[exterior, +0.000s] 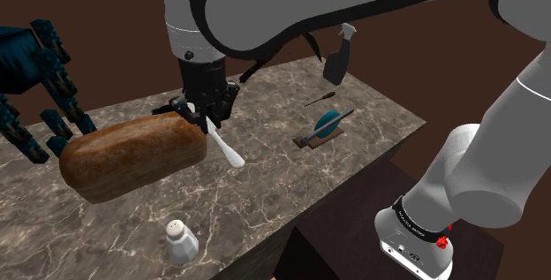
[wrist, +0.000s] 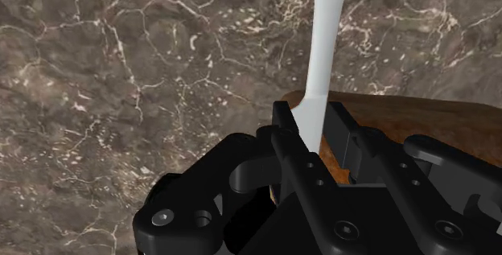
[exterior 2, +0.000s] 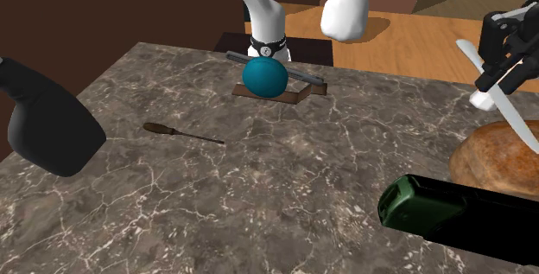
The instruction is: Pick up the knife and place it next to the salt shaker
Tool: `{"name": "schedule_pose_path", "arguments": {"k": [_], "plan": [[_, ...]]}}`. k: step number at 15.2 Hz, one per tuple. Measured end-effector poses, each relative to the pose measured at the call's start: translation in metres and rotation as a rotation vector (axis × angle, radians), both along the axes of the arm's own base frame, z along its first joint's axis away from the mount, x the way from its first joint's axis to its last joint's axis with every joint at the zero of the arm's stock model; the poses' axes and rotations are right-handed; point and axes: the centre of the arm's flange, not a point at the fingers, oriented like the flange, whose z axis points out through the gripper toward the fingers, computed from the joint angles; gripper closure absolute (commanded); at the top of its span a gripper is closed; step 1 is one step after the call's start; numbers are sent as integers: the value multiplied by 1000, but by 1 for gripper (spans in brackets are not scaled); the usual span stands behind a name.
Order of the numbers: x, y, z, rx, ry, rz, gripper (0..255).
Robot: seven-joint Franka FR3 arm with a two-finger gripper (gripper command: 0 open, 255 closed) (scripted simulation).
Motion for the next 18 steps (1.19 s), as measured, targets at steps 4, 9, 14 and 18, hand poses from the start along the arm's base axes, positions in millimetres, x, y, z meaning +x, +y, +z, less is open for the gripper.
{"name": "schedule_pose_path", "arguments": {"k": [4,9,14,18], "plan": [[-1,-1,-21,0,-1,0,255],[1,-1,-46,1,-1,-1,255],[0,-1,-74,0,0,0,255],[-1,-2,-94,1,-2,-1,255]]}}
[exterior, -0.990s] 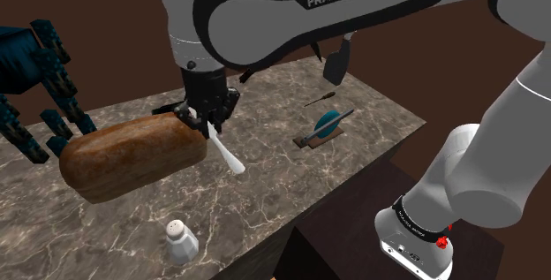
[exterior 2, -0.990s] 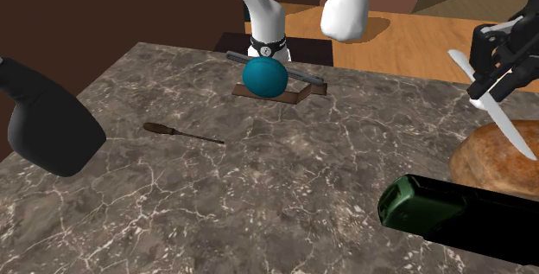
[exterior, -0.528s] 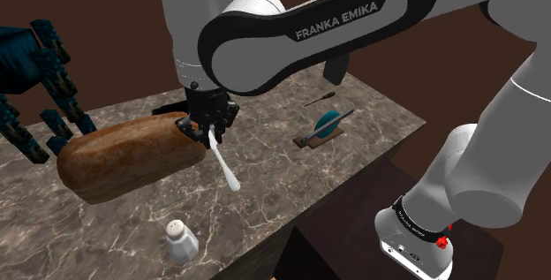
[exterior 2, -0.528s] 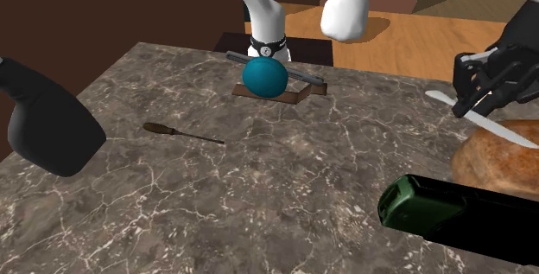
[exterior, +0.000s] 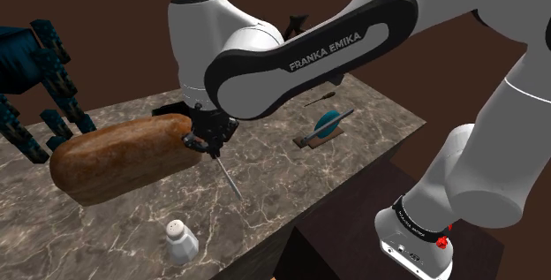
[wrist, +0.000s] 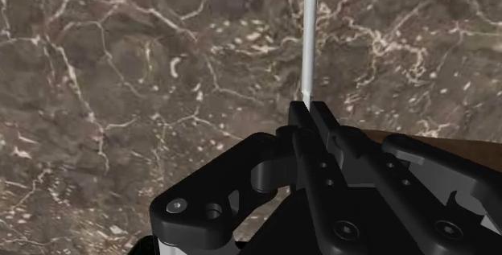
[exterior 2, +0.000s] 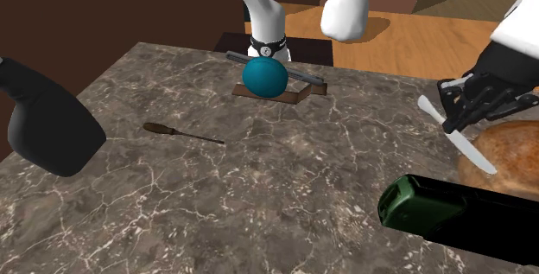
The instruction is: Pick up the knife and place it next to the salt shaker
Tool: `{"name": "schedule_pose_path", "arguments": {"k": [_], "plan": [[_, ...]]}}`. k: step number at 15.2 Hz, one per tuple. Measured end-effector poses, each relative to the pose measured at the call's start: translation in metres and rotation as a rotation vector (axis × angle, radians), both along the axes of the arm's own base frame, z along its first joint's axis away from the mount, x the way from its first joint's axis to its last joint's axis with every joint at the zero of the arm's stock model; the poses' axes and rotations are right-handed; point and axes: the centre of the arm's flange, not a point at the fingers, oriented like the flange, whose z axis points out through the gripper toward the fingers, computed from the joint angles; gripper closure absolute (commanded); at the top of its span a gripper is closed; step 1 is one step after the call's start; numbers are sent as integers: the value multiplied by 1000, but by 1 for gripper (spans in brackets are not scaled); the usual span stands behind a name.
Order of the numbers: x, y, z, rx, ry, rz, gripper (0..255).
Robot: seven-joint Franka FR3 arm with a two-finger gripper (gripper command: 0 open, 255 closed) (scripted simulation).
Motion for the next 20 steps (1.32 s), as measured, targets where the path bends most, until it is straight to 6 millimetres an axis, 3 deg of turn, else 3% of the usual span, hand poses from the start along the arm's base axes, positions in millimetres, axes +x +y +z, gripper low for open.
{"name": "schedule_pose_path", "arguments": {"k": [7,13,14,20], "plan": [[1,1,-34,0,1,1,255],[1,1,-37,0,1,1,255],[1,1,-37,0,1,1,0],[1,1,-37,0,1,1,0]]}}
